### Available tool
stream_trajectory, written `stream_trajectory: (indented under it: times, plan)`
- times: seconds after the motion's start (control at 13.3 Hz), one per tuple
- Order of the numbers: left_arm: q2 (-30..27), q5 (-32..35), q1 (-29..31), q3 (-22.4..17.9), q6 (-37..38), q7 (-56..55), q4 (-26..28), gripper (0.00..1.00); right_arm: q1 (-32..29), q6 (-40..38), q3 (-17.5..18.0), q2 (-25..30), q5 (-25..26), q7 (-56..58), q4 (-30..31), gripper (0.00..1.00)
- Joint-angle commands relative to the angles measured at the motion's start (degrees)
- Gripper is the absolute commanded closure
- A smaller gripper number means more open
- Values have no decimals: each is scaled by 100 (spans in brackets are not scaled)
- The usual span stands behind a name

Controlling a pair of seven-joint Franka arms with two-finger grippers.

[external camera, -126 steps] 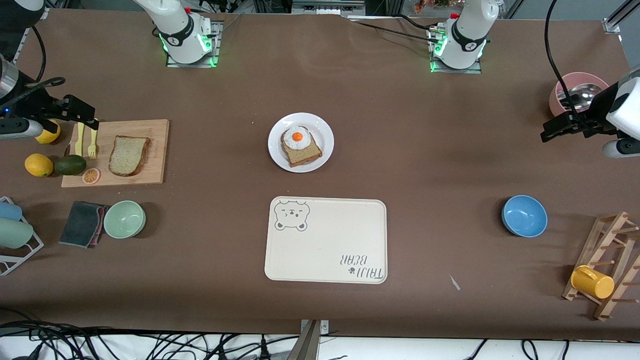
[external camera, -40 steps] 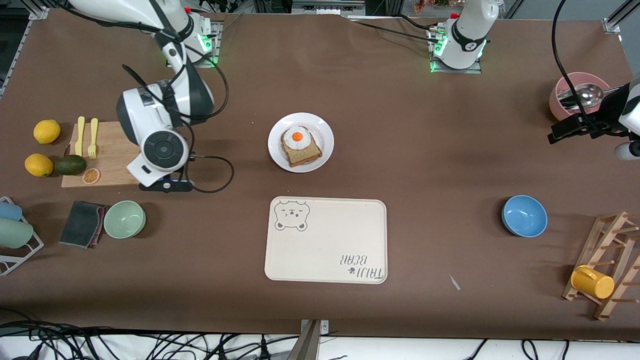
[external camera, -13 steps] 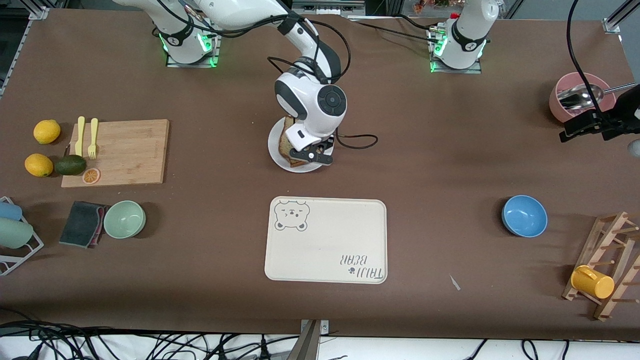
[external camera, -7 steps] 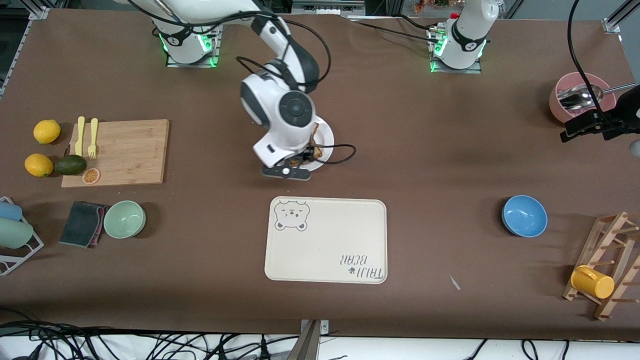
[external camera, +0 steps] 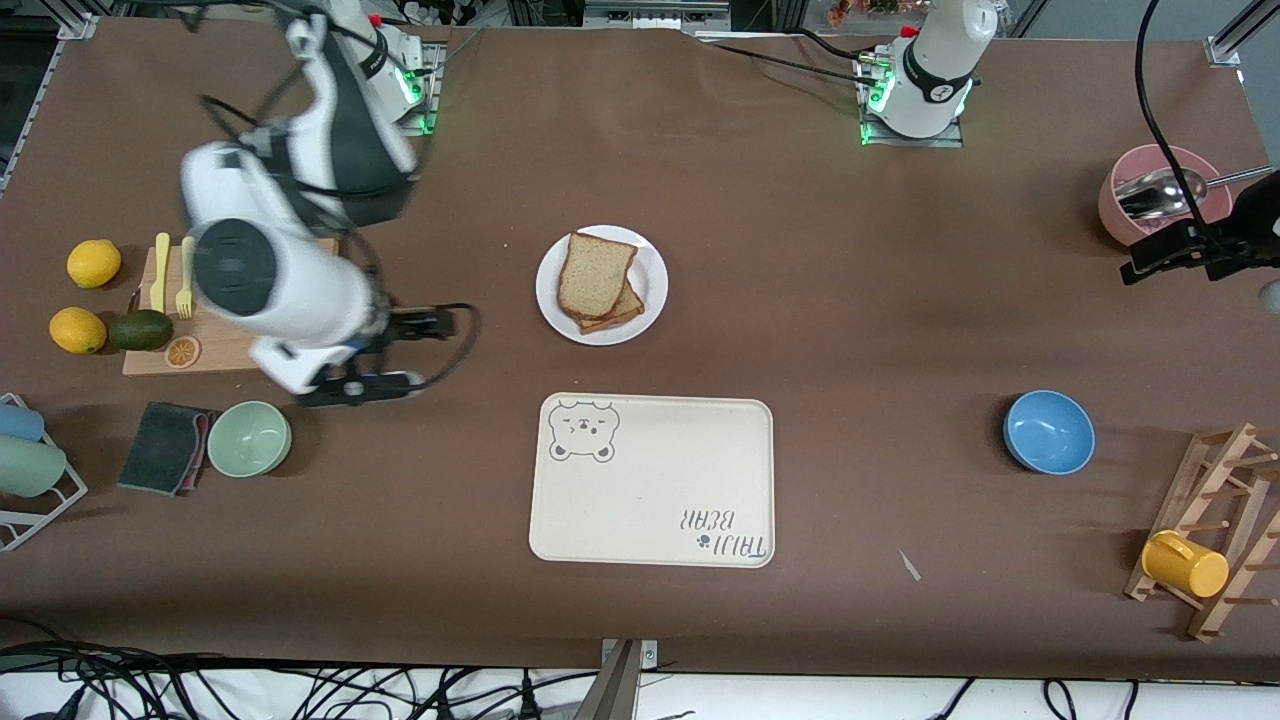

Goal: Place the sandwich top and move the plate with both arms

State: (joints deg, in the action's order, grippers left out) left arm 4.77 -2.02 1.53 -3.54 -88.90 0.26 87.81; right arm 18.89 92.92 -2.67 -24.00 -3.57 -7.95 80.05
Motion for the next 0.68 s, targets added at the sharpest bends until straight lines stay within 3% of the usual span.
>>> stream_trajectory:
  times: [0.0, 0.15, 0.3, 0.6]
  plan:
    - [15, -176, 31, -15, 48, 123, -80, 0, -140, -571, -399, 360, -108, 906, 81, 0]
    - [41, -167, 31, -6, 31, 132, -80, 0, -254, -521, -638, 456, -240, 1137, -77, 0]
    - [67, -167, 31, -6, 22, 123, -71, 0, -570, -547, -621, 815, -363, 1217, -69, 0]
    - [129, -159, 31, -6, 22, 123, -45, 0, -1272, -635, -253, 1483, -13, 1217, 324, 0]
